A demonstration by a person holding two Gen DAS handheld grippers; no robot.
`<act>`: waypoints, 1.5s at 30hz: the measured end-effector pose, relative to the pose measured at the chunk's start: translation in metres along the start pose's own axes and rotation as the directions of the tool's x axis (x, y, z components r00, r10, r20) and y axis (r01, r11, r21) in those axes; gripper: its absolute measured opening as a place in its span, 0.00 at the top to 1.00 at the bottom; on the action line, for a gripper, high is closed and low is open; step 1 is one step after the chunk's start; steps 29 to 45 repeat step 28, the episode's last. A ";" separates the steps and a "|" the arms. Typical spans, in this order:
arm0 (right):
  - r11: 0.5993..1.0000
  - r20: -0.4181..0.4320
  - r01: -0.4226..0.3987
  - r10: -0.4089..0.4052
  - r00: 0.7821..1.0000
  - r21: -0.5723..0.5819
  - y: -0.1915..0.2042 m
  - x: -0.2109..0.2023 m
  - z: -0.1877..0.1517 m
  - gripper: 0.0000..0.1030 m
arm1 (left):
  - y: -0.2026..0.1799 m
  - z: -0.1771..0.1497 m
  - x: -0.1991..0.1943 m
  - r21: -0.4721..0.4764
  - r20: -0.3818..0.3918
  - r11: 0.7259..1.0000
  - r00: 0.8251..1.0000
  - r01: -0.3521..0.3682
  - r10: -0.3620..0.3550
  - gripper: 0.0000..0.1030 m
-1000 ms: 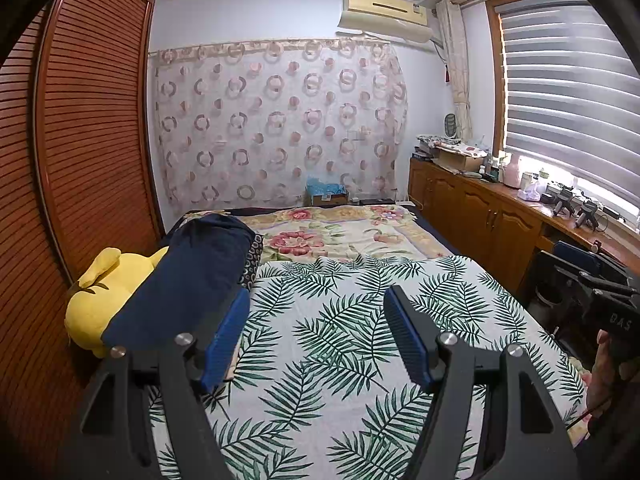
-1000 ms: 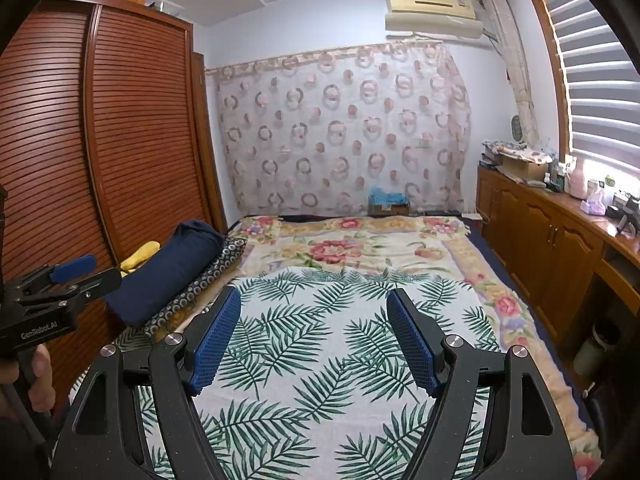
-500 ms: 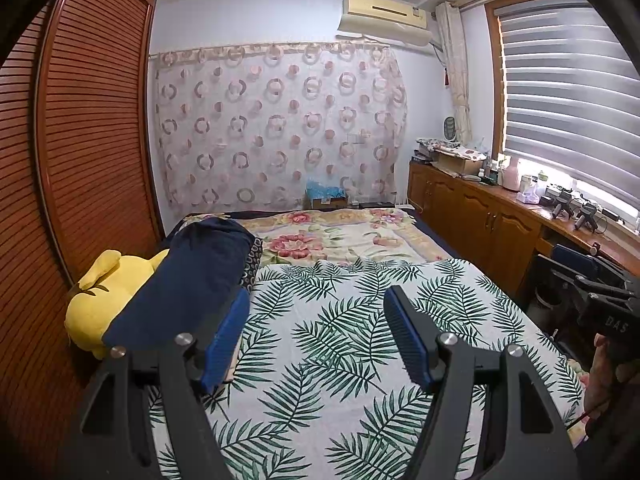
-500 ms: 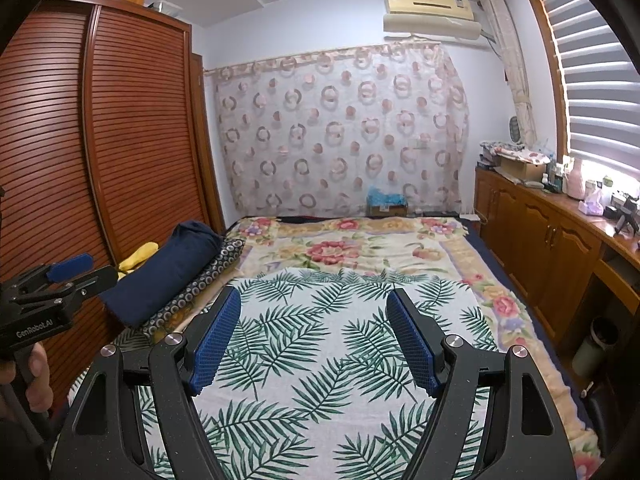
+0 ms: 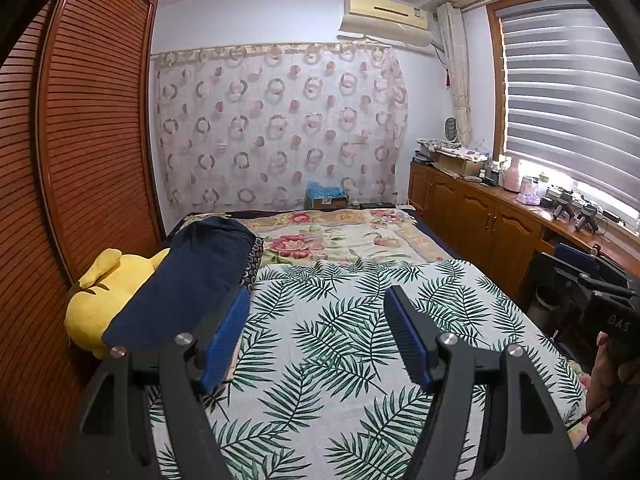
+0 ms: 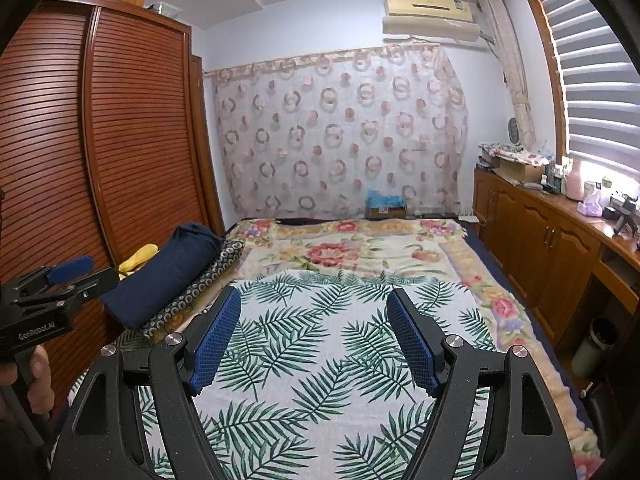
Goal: Fold small clothes
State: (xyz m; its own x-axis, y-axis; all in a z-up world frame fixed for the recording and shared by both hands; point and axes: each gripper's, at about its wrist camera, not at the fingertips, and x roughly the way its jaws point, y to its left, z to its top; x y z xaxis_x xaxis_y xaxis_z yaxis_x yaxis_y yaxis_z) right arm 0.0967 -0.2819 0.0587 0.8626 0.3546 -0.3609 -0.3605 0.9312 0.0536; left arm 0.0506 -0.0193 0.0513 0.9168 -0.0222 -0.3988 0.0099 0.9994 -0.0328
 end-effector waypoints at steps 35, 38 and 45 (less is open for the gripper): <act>1.000 0.004 -0.002 0.002 1.000 0.000 -0.002 0.001 -0.002 0.25 | 0.000 -0.001 0.000 0.000 0.003 1.000 1.000 0.001 -0.001 0.32; 1.000 0.004 -0.002 0.002 1.000 0.000 -0.002 0.001 -0.002 0.25 | 0.000 -0.001 0.000 0.000 0.003 1.000 1.000 0.001 -0.001 0.32; 1.000 0.004 -0.002 0.002 1.000 0.000 -0.002 0.001 -0.002 0.25 | 0.000 -0.001 0.000 0.000 0.003 1.000 1.000 0.001 -0.001 0.32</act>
